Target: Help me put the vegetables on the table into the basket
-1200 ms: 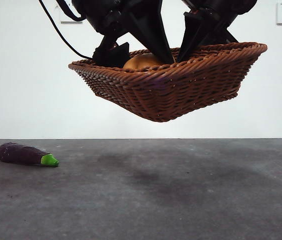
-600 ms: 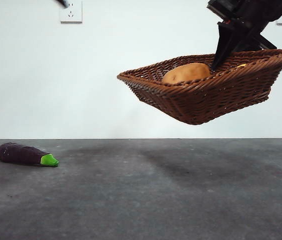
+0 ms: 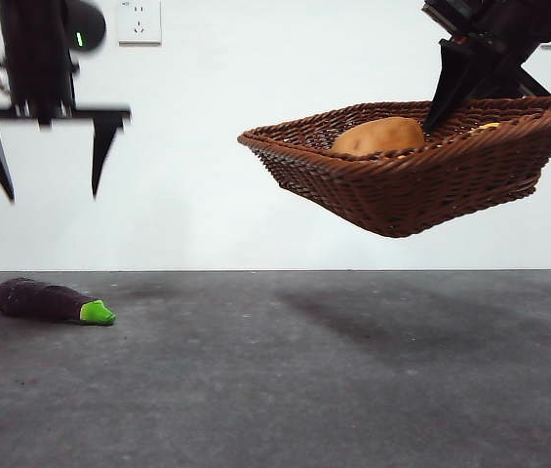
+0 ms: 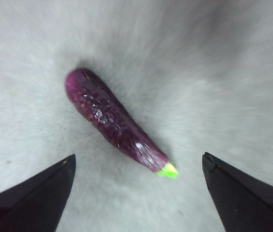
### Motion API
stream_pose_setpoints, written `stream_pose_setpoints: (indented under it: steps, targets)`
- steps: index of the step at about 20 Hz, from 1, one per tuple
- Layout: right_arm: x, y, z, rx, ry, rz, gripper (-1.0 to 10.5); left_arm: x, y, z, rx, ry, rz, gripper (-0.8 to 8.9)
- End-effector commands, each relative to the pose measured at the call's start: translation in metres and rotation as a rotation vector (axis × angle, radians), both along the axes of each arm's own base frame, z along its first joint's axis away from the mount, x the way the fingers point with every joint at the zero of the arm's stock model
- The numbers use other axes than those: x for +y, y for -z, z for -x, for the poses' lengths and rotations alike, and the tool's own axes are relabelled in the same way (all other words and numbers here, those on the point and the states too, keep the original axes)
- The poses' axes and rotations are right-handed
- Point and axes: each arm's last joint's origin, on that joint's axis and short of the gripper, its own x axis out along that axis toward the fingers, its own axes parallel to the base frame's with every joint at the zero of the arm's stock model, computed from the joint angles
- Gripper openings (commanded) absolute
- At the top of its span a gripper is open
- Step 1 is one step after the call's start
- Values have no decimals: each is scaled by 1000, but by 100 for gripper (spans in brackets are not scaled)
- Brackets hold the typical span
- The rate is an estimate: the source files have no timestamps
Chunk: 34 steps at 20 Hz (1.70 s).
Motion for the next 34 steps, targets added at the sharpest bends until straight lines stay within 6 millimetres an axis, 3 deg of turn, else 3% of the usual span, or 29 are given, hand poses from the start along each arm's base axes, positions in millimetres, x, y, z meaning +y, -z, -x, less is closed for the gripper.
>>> stream_pose_setpoints:
  steps: [1, 10, 25, 26, 29, 31, 34]
  targets:
    - [2, 2, -1, 2, -26, -5, -11, 0, 17, -10, 18, 1, -10, 441]
    - [2, 0, -4, -36, -34, -5, -11, 20, 85, -17, 111, -17, 20, 441]
    - [3, 1, -2, -27, -49, -5, -11, 25, 113, -18, 103, -38, 23, 435]
    - [3, 1, -3, -28, -49, -5, -11, 25, 113, -18, 100, -35, 22, 419]
    - [3, 1, -2, -26, -49, -5, -11, 25, 113, -20, 85, 2, 15, 105]
    - [3, 1, -2, -25, -49, -5, -11, 25, 113, -21, 76, 15, 13, -11]
    - [3, 1, -2, -25, -49, -5, -11, 24, 112, -23, 52, 70, 34, -9]
